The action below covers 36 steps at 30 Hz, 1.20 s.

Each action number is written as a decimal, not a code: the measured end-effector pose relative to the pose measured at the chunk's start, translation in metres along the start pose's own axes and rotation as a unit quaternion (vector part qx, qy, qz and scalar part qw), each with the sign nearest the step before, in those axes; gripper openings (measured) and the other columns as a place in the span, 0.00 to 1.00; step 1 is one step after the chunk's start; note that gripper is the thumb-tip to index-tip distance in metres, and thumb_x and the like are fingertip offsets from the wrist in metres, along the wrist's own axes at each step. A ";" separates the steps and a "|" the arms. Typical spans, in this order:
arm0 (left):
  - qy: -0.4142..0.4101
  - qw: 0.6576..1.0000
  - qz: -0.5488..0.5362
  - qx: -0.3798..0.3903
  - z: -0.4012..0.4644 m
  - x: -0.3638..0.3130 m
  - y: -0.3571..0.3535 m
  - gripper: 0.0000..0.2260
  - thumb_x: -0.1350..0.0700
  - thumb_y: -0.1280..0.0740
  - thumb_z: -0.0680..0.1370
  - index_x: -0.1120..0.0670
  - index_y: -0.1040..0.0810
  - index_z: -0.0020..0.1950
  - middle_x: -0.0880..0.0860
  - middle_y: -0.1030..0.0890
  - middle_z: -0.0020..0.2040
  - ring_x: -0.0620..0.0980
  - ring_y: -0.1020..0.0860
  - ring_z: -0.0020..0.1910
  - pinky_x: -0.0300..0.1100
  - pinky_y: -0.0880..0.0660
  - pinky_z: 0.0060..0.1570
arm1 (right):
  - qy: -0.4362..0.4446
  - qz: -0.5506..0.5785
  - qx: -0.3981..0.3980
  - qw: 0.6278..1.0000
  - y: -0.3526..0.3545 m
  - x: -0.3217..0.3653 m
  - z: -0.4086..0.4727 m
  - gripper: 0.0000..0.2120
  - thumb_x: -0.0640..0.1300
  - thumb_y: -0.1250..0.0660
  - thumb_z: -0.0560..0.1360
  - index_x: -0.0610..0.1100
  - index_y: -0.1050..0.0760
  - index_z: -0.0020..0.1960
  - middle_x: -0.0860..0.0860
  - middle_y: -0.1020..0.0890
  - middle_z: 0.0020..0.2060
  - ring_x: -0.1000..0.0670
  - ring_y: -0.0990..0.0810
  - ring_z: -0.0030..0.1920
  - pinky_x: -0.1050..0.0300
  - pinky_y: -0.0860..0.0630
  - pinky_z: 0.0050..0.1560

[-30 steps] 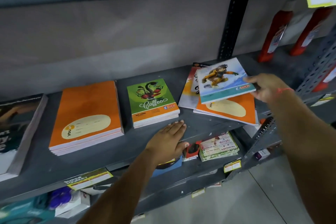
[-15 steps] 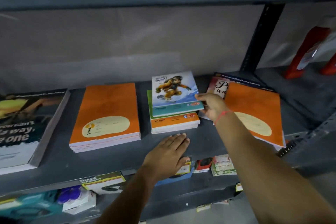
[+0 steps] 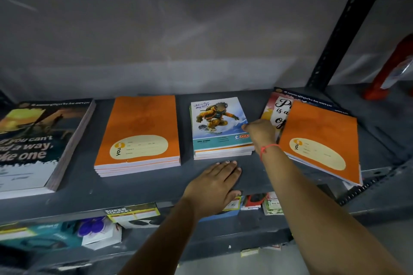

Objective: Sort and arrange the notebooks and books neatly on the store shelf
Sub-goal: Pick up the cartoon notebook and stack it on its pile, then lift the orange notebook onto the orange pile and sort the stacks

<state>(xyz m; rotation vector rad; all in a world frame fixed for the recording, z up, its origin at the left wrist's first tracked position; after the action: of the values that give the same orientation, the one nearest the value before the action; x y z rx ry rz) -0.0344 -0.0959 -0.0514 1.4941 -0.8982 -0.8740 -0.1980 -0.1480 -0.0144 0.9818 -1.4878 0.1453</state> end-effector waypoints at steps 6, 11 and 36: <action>0.000 0.998 -0.006 -0.056 -0.003 0.001 0.007 0.26 0.43 0.50 0.76 0.53 0.28 0.67 0.53 0.24 0.67 0.50 0.25 0.66 0.46 0.45 0.66 | 0.070 -0.104 -0.028 0.992 0.002 0.007 -0.009 0.13 0.45 0.36 0.74 0.37 0.20 0.50 0.38 0.18 0.51 0.39 0.19 0.49 0.56 0.26 0.42; 0.003 0.999 -0.017 -0.046 -0.001 0.001 0.008 0.32 0.41 0.57 0.74 0.52 0.49 0.76 0.52 0.47 0.79 0.49 0.48 0.77 0.37 0.63 0.68 | 0.095 -0.112 -0.023 0.989 0.008 0.000 -0.011 0.12 0.46 0.37 0.74 0.39 0.19 0.48 0.38 0.18 0.49 0.41 0.20 0.47 0.54 0.24 0.47; 0.310 0.855 -0.416 -0.014 0.168 -0.037 0.043 0.08 0.55 0.33 0.73 0.59 0.22 0.48 0.58 0.18 0.51 0.53 0.22 0.48 0.47 0.22 0.52 | -0.129 -0.112 -0.151 0.974 0.226 -0.127 0.009 0.16 0.39 0.37 0.71 0.31 0.25 0.55 0.34 0.21 0.56 0.36 0.23 0.54 0.49 0.27 0.51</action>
<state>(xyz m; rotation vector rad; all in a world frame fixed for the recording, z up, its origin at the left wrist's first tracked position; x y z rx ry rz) -0.2040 -0.1382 -0.0229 1.9959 0.2898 -0.8869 -0.3673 0.0484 -0.0239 0.9347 -1.5634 -0.3746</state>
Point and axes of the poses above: each hand's wrist, its own z-axis towards the middle knuckle, its own y-axis out of the back of the hand, x = y × z, the point moved 9 cm from there along z, towards the middle knuckle
